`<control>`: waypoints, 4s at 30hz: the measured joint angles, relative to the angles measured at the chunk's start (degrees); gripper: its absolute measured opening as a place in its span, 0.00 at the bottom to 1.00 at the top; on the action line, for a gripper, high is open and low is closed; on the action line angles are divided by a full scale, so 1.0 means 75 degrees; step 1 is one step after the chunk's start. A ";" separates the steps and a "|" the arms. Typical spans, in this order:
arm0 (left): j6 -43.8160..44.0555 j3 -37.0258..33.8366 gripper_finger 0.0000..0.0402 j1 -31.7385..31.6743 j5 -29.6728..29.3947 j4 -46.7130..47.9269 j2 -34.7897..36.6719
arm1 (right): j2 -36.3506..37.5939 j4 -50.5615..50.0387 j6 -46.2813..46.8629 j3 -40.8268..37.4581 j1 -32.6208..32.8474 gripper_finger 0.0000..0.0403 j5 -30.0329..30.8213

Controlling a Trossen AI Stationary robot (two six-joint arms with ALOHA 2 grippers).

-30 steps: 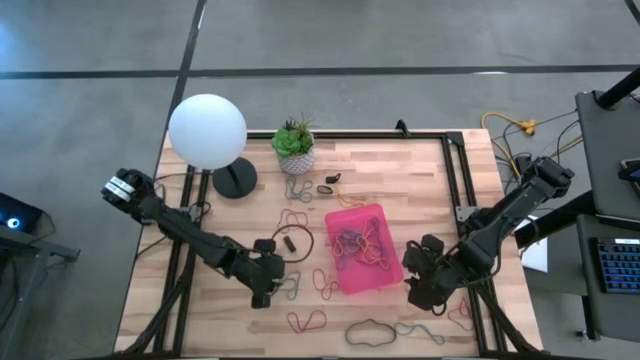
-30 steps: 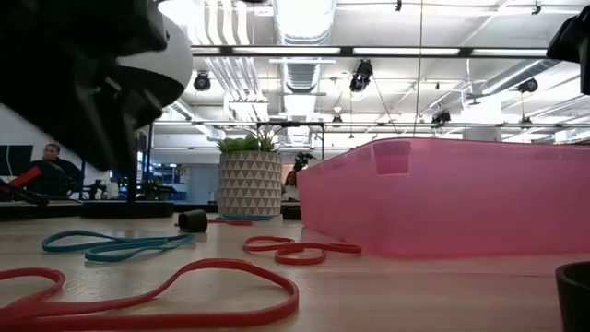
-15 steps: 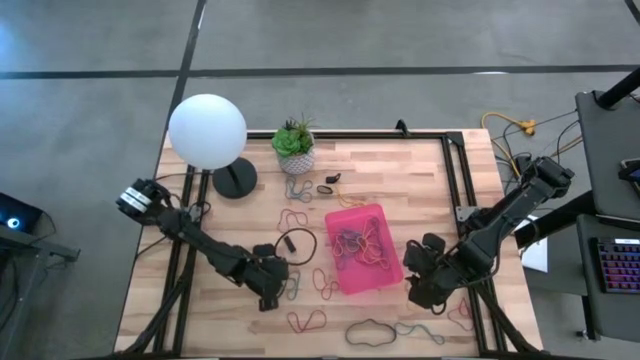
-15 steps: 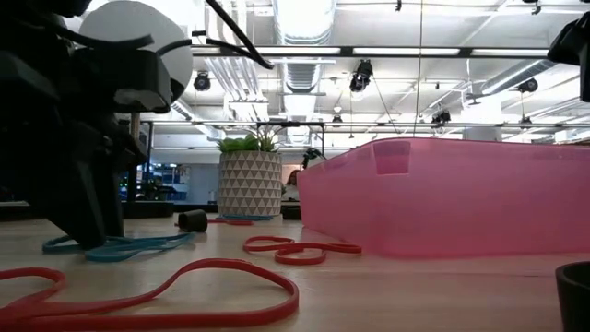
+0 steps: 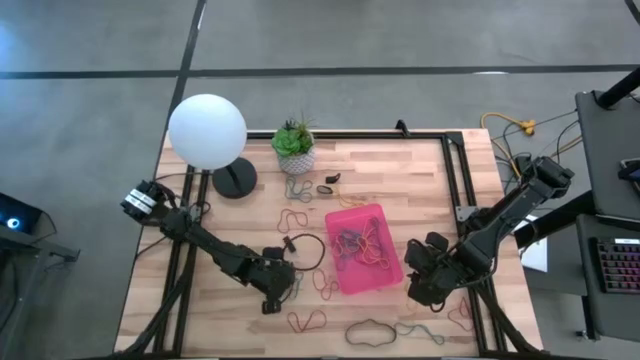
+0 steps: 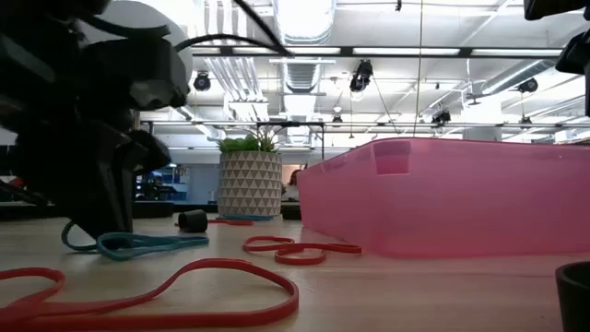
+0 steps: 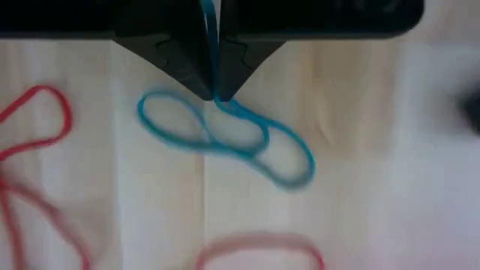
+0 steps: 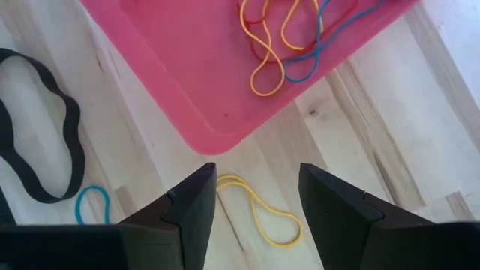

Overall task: Pick and place rubber bands into bin
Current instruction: Put the blue rubber band into the red bin, then put the bottom yellow rubber band into the red bin

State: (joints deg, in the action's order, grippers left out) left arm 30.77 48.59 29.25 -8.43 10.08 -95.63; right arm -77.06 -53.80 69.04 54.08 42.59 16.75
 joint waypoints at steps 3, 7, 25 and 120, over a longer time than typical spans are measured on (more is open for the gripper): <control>-0.0665 0.0336 0.00 -0.0411 -0.0162 0.0113 0.0811 | 0.0000 -0.0004 0.0000 0.0000 0.0002 0.44 0.0029; -0.1835 0.0924 0.00 -0.0928 -0.0934 0.0662 0.1793 | 0.0000 -0.0007 0.0006 0.0000 0.0003 0.44 0.0097; -0.4378 0.4397 0.00 -0.3143 0.1332 0.0056 -0.0477 | 0.0142 -0.1817 0.1035 -0.0003 0.1055 0.44 -0.0136; 0.0051 0.2085 0.60 -0.1478 -0.0477 0.2559 0.1809 | -0.0920 -0.0592 -0.2833 0.2964 -0.2232 0.02 0.0571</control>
State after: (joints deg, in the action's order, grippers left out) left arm 31.16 64.23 18.17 -12.00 29.28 -82.06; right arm -83.95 -58.24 47.79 76.32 25.85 21.03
